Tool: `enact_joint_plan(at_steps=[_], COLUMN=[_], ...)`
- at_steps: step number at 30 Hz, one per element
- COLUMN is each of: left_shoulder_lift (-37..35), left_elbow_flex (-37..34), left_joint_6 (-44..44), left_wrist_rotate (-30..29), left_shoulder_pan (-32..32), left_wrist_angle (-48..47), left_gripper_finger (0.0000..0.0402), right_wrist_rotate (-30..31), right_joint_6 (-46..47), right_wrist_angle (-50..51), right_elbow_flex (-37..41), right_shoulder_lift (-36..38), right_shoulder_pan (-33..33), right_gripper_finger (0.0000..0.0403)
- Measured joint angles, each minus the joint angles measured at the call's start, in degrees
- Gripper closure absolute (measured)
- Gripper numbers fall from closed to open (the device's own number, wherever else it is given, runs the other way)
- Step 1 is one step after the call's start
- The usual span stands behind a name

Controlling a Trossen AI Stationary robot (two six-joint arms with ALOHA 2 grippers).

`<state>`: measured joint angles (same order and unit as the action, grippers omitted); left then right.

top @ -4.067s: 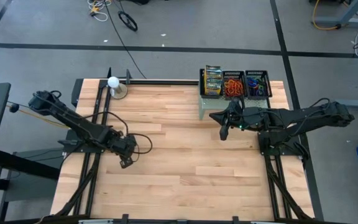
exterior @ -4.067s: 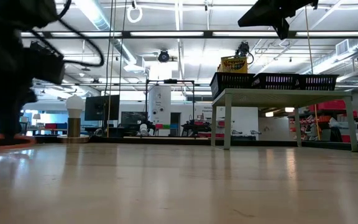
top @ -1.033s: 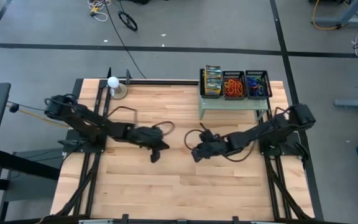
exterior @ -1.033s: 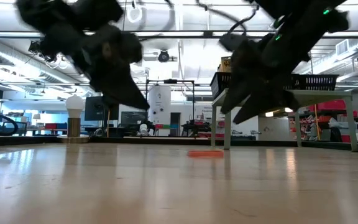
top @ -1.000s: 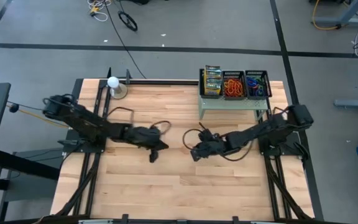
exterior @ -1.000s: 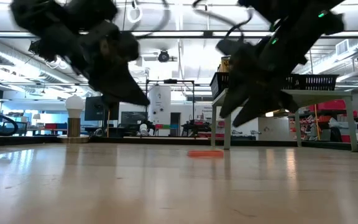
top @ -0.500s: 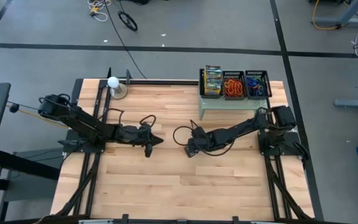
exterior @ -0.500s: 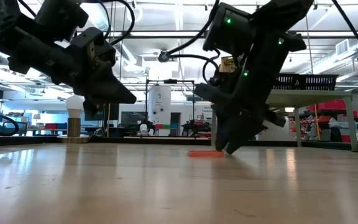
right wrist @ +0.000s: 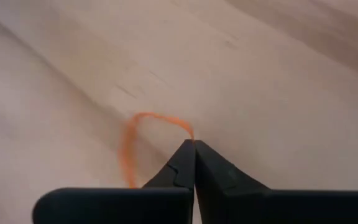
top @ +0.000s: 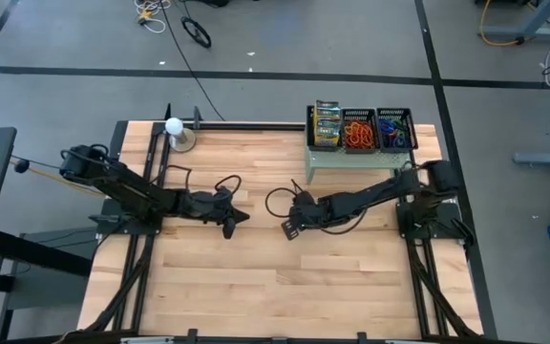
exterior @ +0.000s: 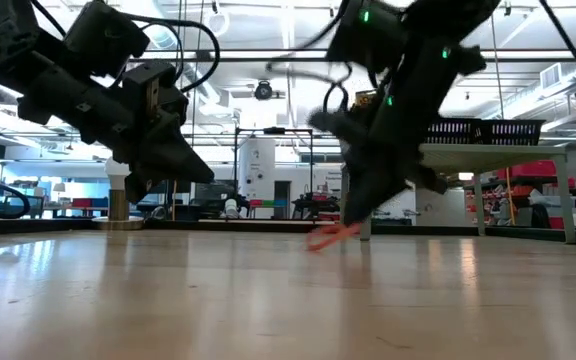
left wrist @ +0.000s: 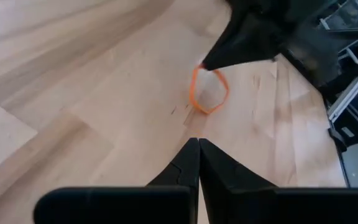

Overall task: Pick & Place Office Desk Supplies
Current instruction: Put the orange rubber band into the middle black basket on the shelf

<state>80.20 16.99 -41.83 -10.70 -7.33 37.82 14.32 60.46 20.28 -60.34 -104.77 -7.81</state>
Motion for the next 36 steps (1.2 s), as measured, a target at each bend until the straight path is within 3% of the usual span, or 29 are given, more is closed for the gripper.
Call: enact_joint_plan(at_steps=[7, 12, 20, 30, 36], left_shoulder_lift=[0.0, 0.0, 0.0, 0.0, 0.0], left_elbow_flex=[0.0, 0.0, 0.0, 0.0, 0.0], left_joint_6=[3.7, 3.0, 2.6, 0.7, -2.2], left_wrist_rotate=[-3.4, -4.7, -7.5, -9.2, -9.2], left_shoulder_pan=[-0.2, -0.1, -0.1, 0.2, 0.2], left_wrist_angle=[1.2, 1.1, 3.6, 4.4, 4.4], left_gripper_finger=[0.0394, 0.0394, 0.0394, 0.0394, 0.0394], right_wrist_rotate=[1.0, 7.5, 15.0, 13.2, 8.9], right_joint_6=[0.8, 0.3, -3.6, -15.4, -22.1], right_wrist_angle=[5.6, 15.0, 30.4, 29.9, 25.8], right_elbow_flex=[0.0, 0.0, -0.1, -0.1, -0.1], right_shoulder_lift=[13.7, 28.4, 46.5, 46.2, 42.4], right_shoulder_pan=[-1.6, -1.1, 11.2, 36.9, 43.2], right_gripper_finger=[0.0399, 0.0399, 0.0399, 0.0398, 0.0394])
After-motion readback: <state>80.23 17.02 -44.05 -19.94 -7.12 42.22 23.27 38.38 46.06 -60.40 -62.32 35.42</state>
